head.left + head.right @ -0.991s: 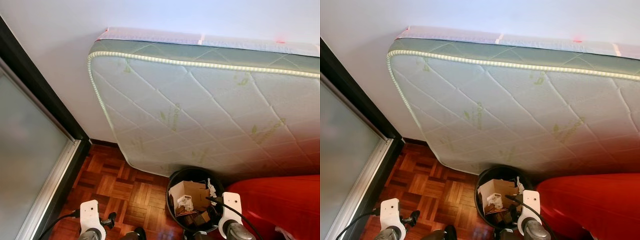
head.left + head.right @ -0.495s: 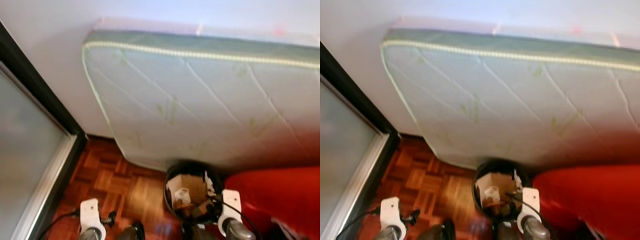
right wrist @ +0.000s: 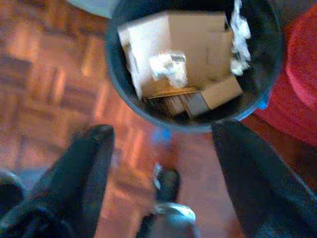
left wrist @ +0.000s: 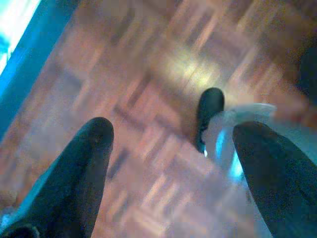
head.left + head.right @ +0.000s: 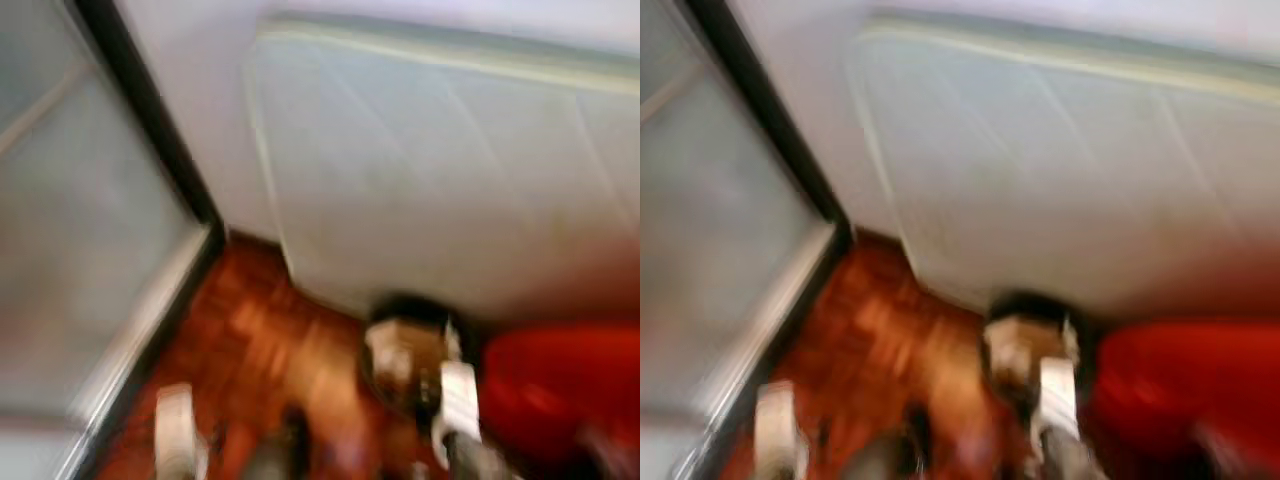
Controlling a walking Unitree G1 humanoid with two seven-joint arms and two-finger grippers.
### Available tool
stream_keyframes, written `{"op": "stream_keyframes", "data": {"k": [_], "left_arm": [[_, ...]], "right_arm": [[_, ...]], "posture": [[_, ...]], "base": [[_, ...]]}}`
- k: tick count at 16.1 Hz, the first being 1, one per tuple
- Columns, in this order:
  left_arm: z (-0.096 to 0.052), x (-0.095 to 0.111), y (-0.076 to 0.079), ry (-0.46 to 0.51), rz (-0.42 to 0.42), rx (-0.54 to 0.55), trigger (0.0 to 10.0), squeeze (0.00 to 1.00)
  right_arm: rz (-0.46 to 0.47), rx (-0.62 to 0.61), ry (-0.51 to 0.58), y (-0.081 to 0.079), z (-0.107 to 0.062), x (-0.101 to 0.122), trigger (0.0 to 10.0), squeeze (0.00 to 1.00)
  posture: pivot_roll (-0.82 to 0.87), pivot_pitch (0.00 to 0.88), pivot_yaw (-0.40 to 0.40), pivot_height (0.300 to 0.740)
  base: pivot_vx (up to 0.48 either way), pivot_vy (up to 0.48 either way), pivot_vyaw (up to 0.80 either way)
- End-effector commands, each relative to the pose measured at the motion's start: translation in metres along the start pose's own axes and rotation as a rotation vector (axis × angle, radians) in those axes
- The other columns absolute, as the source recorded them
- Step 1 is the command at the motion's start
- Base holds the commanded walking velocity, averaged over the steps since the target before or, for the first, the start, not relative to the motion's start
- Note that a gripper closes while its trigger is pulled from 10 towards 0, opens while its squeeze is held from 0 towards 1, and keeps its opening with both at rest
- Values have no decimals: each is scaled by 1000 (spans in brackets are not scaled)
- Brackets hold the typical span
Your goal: Clean up the room
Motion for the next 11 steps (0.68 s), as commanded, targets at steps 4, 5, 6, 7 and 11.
{"op": "stream_keyframes", "data": {"k": [4, 5, 6, 7, 11], "left_arm": [[3, 15, 3, 33, 30, -14, 10000, 0], [3, 15, 3, 34, 30, -14, 10000, 0], [3, 15, 3, 33, 30, -13, 10000, 0], [3, 15, 3, 32, 30, -13, 10000, 0], [4, 15, 2, 29, 37, -15, 10000, 0]], "right_arm": [[17, -5, -78, 0, -5, -27, 10000, 0], [17, -4, -78, 0, -5, -27, 10000, 0], [16, -3, -78, 0, -5, -27, 10000, 0], [16, -3, -78, 0, -5, -27, 10000, 0], [23, -6, -77, -1, -5, -27, 10000, 0]], "posture": [[-8, 220, 18, 740], [-8, 220, 18, 740], [-8, 214, 19, 740], [-8, 213, 19, 740], [-18, 196, 29, 740]], "base": [[-277, 0, 0], [-277, 0, 0], [-274, 0, 0], [-274, 0, 0], [-275, 0, 0]]}}
Point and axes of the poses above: a point about 5 cm out from each wrist's last joint towards the gripper, its own z axis pointing out of the wrist towards the gripper, its own x axis along the axis of the wrist's last joint, y = z × x, the point moved 5 cm from there along z, pointing out of the wrist towards the gripper, and after that the axes turned 5 degrees about -z, right-handed, at the moved point
